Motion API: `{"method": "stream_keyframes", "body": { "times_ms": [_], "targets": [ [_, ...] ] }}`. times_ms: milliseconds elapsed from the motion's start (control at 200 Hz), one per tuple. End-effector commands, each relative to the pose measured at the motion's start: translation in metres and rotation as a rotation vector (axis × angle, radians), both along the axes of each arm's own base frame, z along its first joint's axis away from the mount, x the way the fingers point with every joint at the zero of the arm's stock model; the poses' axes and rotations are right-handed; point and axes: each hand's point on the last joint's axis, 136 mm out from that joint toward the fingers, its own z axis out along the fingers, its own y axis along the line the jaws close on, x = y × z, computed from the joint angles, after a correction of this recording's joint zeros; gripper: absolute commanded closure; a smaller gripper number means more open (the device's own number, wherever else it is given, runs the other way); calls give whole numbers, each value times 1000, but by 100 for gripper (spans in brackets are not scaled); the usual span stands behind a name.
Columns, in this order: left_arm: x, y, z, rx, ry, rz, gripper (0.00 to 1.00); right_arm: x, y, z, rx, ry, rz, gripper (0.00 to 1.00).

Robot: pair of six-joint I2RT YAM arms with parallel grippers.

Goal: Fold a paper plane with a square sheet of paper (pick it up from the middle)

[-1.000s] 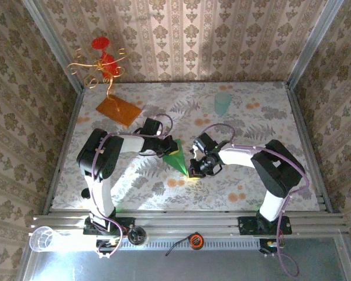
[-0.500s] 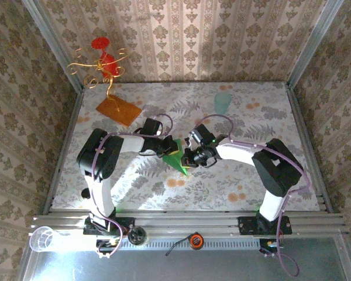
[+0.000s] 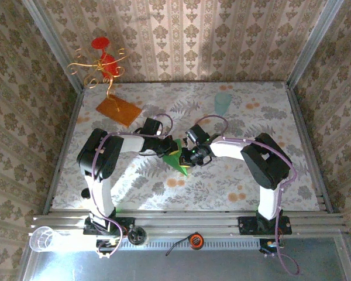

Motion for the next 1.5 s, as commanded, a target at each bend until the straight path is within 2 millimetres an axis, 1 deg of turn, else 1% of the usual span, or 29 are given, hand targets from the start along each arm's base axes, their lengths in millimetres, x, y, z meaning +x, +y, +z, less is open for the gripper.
{"method": "stream_keyframes", "body": {
  "times_ms": [0,150,195,285,375,505,595,670,770,955,1060,1140,1265,1385,1495],
  "targets": [
    [-39,47,-77,287,164,32,100,4,-6,-11,-57,12,-30,100],
    [-36,45,-73,279,153,29,100,-1,-11,-19,-80,34,-36,100],
    [-34,43,-69,274,148,26,100,-2,-13,-22,-86,41,-38,100],
    [-26,37,-56,250,118,16,100,-6,-16,-25,-95,51,-40,100],
    [-14,26,-34,201,65,6,99,-9,-19,-28,-104,62,-39,100],
    [6,11,14,113,-54,12,97,-12,-21,-31,-114,76,-42,100],
    [9,6,40,75,-117,11,97,-14,-23,-33,-119,84,-46,100],
    [5,4,48,64,-140,3,97,-15,-24,-34,-124,91,-46,100],
    [-6,2,45,70,-136,-17,97,-17,-25,-37,-127,101,-49,100],
    [-32,2,23,96,-87,-60,98,-19,-25,-39,-124,121,-49,100],
    [-43,2,16,94,-65,-90,98,-21,-26,-39,-126,127,-46,100],
    [-44,2,15,89,-69,-102,98,-21,-25,-40,-124,131,-45,100],
    [-39,-4,15,73,-74,-104,98,-23,-26,-42,-124,140,-45,100],
    [-35,-5,9,78,-66,-98,98,-25,-27,-43,-128,145,-44,100],
    [-32,-2,2,98,-52,-85,98,-26,-29,-44,-135,148,-43,100]
  ]
}}
